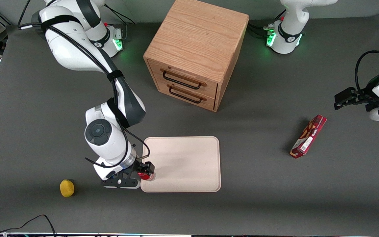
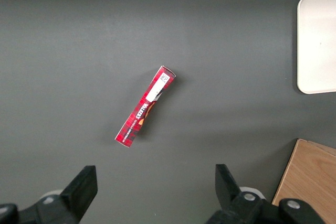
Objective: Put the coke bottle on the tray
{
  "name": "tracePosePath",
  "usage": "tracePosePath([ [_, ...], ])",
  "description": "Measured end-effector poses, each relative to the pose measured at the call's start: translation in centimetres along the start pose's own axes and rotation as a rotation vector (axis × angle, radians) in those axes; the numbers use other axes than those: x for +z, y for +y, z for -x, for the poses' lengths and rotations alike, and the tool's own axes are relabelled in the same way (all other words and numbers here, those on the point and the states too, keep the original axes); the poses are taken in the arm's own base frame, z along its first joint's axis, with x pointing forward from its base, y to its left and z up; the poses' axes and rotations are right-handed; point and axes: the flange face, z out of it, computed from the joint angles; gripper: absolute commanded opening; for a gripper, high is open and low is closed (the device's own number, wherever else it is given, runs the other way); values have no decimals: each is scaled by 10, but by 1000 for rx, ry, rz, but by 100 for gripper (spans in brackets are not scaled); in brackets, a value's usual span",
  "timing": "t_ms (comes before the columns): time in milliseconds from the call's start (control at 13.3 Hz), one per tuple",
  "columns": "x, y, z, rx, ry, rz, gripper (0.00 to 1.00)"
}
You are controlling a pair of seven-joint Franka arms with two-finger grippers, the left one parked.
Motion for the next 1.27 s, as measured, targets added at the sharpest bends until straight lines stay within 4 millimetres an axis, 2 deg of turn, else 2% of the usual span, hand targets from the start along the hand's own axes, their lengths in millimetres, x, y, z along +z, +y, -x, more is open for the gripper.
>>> tracePosePath([
  [225,-26,8,-4,11,-12,14,100],
  [375,-55,15,-9,21,-7,19,100],
  [675,-108,37,-14,37,-11,37,100],
  [900,-146,62,-14,55,-39,64,100],
  [1050,-174,84,-13,29,-62,88,100],
  [1125,-189,102,-15,1,-69,97,100],
  [1275,-216,155,-24,-40,-60,107,100],
])
